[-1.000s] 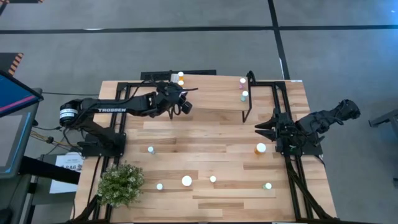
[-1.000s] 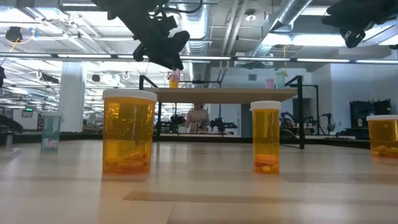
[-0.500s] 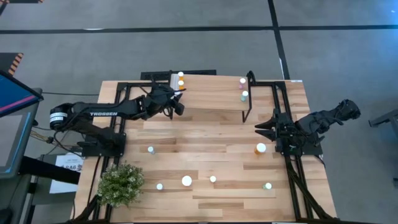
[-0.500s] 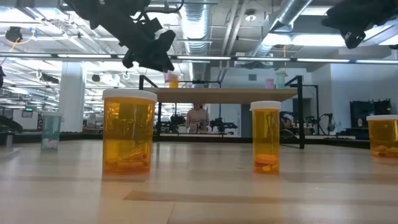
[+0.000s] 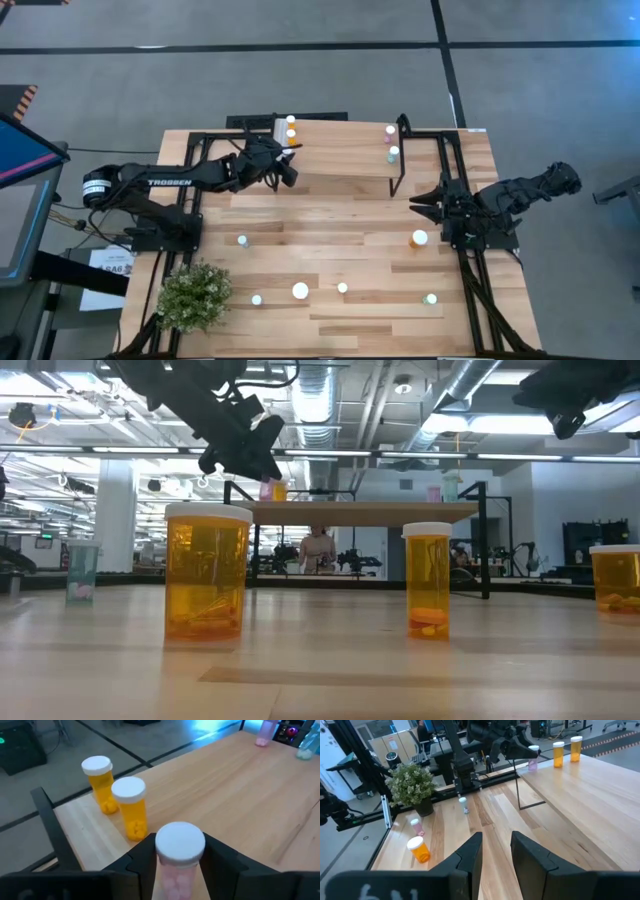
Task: Pick and place medicine bottles onto shelf by color
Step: Put the top small pink pill bottle on the shelf, then put the top large orange pill bottle on the shelf
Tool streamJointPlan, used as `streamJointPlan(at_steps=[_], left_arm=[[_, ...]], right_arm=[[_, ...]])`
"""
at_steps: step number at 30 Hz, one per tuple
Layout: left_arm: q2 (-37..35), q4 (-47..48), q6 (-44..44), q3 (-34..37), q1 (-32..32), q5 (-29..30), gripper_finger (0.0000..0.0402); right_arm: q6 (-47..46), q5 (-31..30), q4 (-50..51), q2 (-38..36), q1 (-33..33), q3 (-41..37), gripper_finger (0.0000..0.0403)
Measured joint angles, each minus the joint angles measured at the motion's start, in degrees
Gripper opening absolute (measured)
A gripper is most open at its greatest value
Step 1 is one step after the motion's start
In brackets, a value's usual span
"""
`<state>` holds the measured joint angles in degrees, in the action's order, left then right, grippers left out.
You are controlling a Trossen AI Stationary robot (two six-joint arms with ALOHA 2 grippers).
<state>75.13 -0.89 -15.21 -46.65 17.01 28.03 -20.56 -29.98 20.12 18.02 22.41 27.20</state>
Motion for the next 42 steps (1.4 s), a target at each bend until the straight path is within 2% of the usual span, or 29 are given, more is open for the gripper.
streamJointPlan(at_steps=[19, 30, 37, 42], left_arm=[[0.0, -1.0, -0.4, 0.0, 0.9, -2.4, 0.0131], [-0.7, -1.9, 2.3, -2.1, 0.9, -2.1, 0.0207], [-5.3, 6.1, 4.5, -7.7, 0.6, -2.4, 0.0235], [-12.9, 7.5, 6.6, -7.5, -3.0, -2.5, 0.0232]], right_arm=[[0.0, -0.1, 0.0, 0.0, 0.0, 0.0, 0.0123], [0.0, -0.1, 0.0, 0.0, 0.0, 0.0, 0.0123], [0.0, -0.1, 0.1, 0.0, 0.0, 0.0, 0.0123], [0.0, 0.0, 0.0, 0.0, 0.0, 0.0, 0.0123]])
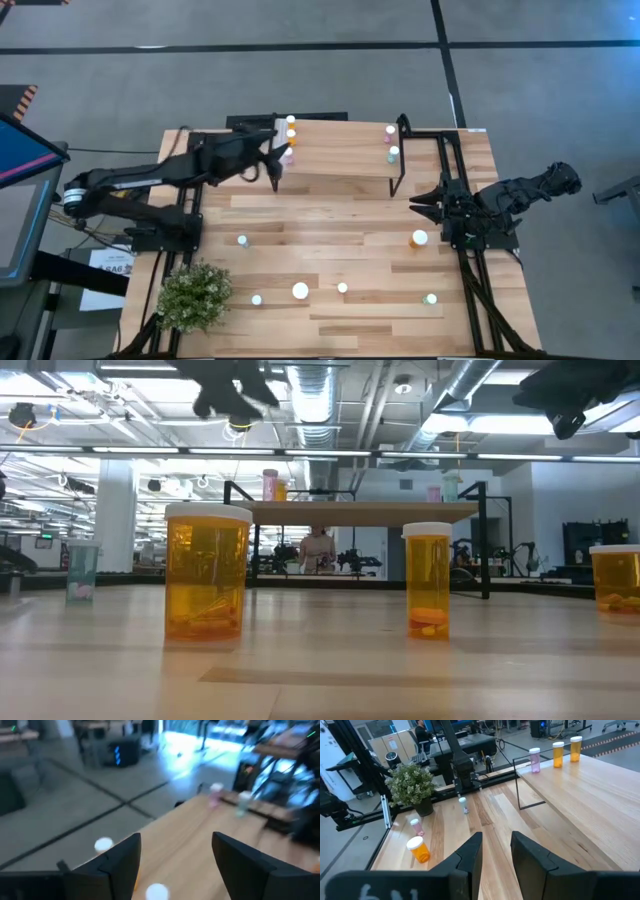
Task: Pick and place medicine bottles onto shelf by color
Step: Put the top large orange pill bottle on the shelf
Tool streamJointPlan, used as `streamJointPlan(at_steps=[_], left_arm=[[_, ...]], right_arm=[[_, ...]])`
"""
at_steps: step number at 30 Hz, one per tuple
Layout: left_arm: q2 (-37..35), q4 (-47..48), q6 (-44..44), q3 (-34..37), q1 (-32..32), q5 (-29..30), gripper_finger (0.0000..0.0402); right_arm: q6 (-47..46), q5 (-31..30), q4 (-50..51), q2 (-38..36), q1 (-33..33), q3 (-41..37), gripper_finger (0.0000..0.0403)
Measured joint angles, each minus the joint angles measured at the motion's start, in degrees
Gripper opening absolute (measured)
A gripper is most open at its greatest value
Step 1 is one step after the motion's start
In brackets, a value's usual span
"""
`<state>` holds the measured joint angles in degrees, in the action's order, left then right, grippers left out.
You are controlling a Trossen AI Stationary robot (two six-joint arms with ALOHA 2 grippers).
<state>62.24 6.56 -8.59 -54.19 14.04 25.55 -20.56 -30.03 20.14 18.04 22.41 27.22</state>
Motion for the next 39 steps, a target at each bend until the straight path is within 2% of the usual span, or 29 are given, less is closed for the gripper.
streamJointPlan(at_steps=[9, 18, 23, 26, 31, 35, 39], left_arm=[[-15.4, -1.1, 0.6, 7.8, -13.1, 2.2, 0.0209], [-19.2, -0.8, 1.8, 14.3, -22.2, 0.2, 0.0206], [-19.0, -0.8, -1.9, 15.0, -23.9, 0.0, 0.0206], [-19.1, -1.8, -5.2, 14.7, -24.2, -4.7, 0.0206], [-22.2, -5.1, 1.8, 14.6, -24.3, -12.4, 0.0206], [-27.5, -5.1, 5.0, 14.6, -24.3, -10.6, 0.0206], [-31.3, -5.0, 1.5, 14.6, -24.2, -6.9, 0.0206]], right_arm=[[0.0, 0.0, 0.0, 0.0, 0.0, 0.0, 0.0123], [0.0, 0.0, 0.4, 0.0, 0.0, 0.0, 0.0123], [0.0, 0.0, 0.5, 0.0, 0.0, 0.0, 0.0123], [0.0, 0.0, 0.5, 0.0, 0.0, 0.0, 0.0123], [0.0, 0.0, 0.5, 0.0, 0.0, 0.0, 0.0123], [0.0, 0.0, 0.5, 0.0, 0.0, 0.0, 0.0123], [0.0, 0.0, 0.5, 0.0, 0.0, 0.0, 0.0123]])
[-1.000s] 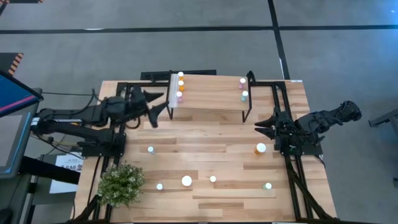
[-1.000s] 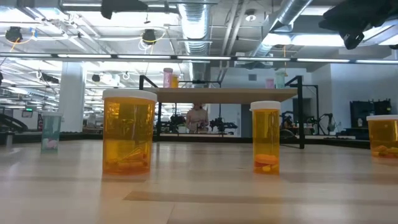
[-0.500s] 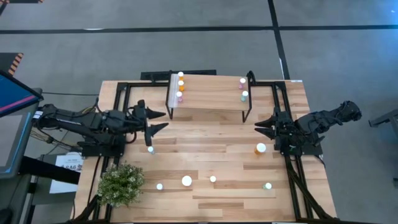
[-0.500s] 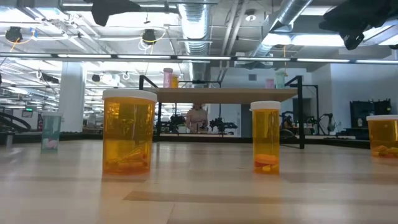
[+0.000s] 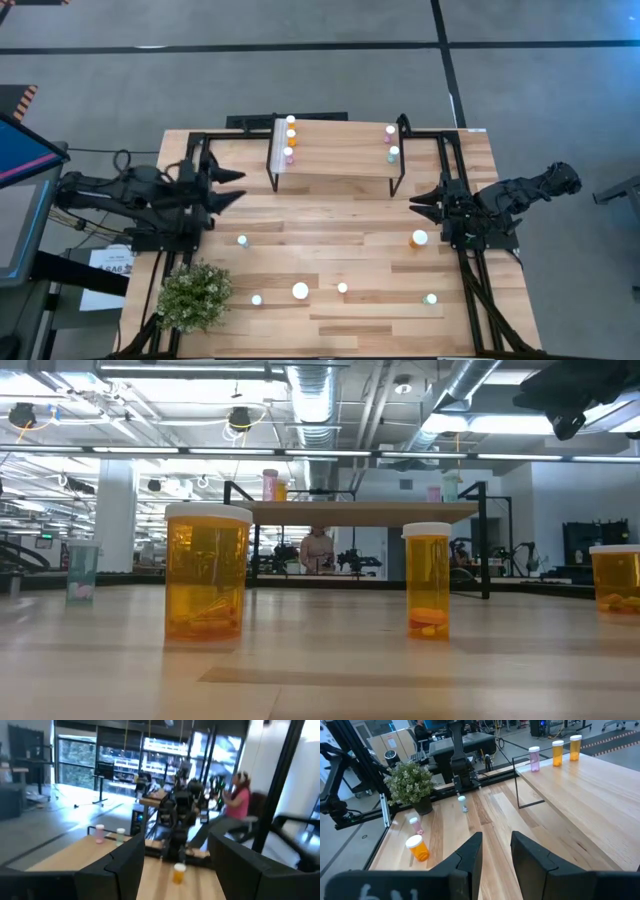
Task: Pick and place medicine bottles onto shelf by color
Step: Put the top large orange pill bottle on the shelf
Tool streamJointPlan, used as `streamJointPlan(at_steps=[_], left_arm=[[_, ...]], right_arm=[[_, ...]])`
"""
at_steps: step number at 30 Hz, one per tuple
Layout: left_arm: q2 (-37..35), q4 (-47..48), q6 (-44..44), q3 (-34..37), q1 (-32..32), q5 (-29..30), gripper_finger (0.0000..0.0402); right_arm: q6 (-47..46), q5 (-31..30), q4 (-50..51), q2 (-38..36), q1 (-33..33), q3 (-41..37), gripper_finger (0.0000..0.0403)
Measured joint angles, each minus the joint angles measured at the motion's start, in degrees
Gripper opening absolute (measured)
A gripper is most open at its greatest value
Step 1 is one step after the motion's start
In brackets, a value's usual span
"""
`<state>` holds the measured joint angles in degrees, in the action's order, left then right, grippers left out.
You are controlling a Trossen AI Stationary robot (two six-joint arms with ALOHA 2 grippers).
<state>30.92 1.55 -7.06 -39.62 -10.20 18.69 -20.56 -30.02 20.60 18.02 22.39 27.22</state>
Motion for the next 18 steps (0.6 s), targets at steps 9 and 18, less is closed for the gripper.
streamJointPlan(at_steps=[9, 18], left_arm=[[-2.5, 0.6, -7.1, 0.0, 0.0, 0.1, 0.0206], [-2.4, 9.7, -7.1, 0.0, 0.0, 0.1, 0.0206]], right_arm=[[0.0, 0.0, 0.0, 0.0, 0.0, 0.0, 0.0123], [0.0, 0.0, 0.0, 0.0, 0.0, 0.0, 0.0123]])
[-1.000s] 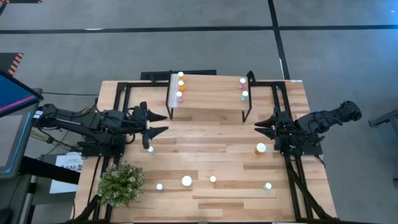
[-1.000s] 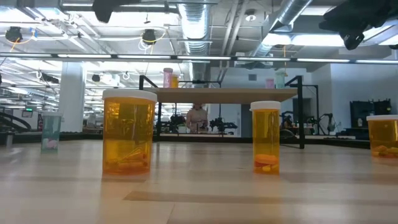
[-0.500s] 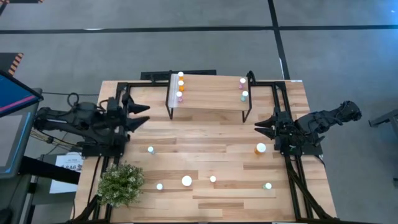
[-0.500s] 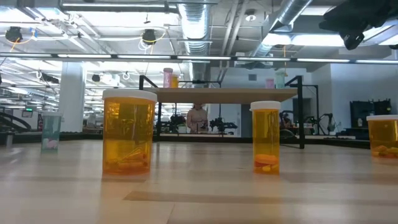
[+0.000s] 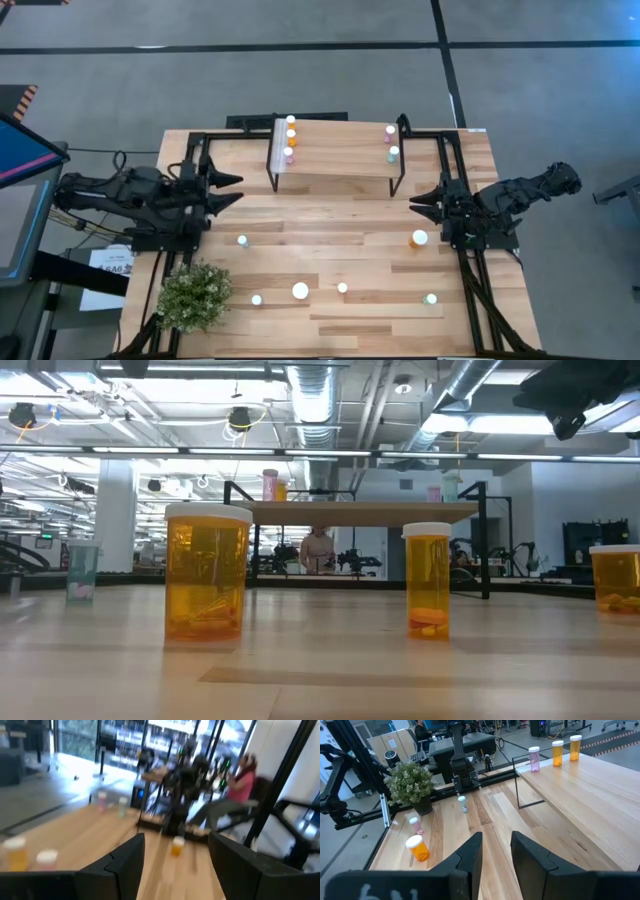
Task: Pick and place medicine bottles onto shelf by color
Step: Put the top large orange pill bottle on the shelf
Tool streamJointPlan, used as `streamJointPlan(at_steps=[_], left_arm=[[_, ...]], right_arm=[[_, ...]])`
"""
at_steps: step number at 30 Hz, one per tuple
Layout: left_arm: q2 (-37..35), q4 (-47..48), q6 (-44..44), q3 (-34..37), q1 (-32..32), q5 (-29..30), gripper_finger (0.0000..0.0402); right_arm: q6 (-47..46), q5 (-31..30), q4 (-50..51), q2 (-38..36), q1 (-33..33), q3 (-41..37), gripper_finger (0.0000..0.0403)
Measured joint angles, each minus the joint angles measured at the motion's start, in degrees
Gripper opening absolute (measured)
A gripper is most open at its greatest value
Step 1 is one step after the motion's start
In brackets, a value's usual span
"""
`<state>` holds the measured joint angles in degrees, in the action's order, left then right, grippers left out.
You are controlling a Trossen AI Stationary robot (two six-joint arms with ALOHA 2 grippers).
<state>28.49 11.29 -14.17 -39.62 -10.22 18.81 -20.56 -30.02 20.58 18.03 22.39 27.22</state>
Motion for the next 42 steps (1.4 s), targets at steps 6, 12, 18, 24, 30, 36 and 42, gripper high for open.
streamJointPlan(at_steps=[6, 12, 18, 24, 30, 36, 42], left_arm=[[0.0, 10.2, -0.1, 0.0, 0.0, 0.0, 0.0206], [0.0, 17.6, -0.1, 0.0, 0.0, 0.0, 0.0206], [0.0, 25.3, 0.1, 0.0, 0.0, 0.0, 0.0206], [0.0, 31.5, 0.1, 0.0, 0.0, 0.0, 0.0206], [0.0, 34.3, -0.1, 0.0, 0.0, 0.0, 0.0206], [0.0, 34.3, -0.3, 0.0, 0.0, 0.0, 0.0206], [0.0, 34.3, -0.3, 0.0, 0.0, 0.0, 0.0206]], right_arm=[[0.0, 0.0, 0.0, 0.0, 0.0, 0.0, 0.0123], [0.0, 0.0, 0.0, 0.0, 0.0, 0.0, 0.0123], [0.0, 0.0, 0.0, 0.0, 0.0, 0.0, 0.0123], [0.0, 0.0, 0.0, 0.0, 0.0, 0.0, 0.0123], [0.0, 0.0, 0.0, 0.0, 0.0, 0.0, 0.0123], [0.0, 0.0, 0.0, 0.0, 0.0, 0.0, 0.0123], [0.0, 0.0, 0.2, 0.0, 0.0, 0.0, 0.0123]])
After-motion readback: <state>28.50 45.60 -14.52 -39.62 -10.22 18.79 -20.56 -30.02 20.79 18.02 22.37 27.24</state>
